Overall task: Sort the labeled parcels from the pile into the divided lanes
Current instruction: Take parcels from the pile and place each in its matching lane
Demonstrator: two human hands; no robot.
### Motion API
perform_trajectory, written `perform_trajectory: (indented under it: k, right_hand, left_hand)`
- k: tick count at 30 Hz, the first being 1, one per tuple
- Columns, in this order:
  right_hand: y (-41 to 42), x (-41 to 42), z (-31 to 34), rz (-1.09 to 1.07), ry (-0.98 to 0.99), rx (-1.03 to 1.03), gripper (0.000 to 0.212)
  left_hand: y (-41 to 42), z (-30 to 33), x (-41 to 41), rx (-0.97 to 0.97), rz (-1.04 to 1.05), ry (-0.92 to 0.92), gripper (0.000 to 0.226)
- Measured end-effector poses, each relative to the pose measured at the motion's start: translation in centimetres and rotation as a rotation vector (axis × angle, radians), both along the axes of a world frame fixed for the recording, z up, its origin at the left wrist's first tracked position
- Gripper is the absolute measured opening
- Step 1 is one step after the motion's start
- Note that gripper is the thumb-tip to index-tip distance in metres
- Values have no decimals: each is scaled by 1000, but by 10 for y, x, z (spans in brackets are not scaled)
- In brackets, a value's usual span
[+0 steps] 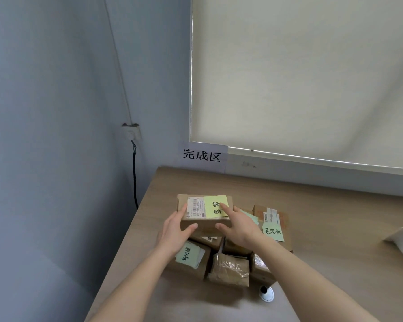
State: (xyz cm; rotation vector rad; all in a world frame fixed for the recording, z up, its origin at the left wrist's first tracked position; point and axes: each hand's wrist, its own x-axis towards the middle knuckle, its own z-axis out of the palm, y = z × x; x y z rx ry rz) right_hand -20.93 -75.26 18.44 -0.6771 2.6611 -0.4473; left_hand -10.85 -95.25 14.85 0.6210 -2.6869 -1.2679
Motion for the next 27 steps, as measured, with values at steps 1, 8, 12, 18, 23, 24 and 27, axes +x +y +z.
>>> perform_trajectory:
  k: [1, 8, 12, 18, 23, 24, 27]
  right_hand:
    - [5, 8, 10, 0, 13, -10, 75]
    - [62, 77, 50, 41, 61, -57, 72]
    - [112, 123, 42, 66, 50, -41, 72]
    - [187, 187, -10, 48, -30, -28, 73]
    - [235, 226, -64, 59, -102, 5, 73]
    - [242, 233, -75, 61, -119, 10, 73]
    - [258, 249, -107, 65, -156, 14, 73]
  left_hand:
    - [5, 9, 8, -7, 5, 11, 75]
    - [67, 50, 86, -73, 52, 44, 74]
    - [116, 42, 137, -84, 74, 32, 75]
    - [198, 4, 207, -81, 73, -48, 73]
    - [244, -44, 250, -51, 66, -115, 72]
    - [249, -55, 256, -47, 64, -125, 72]
    - [264, -86, 271, -37, 45, -150, 72]
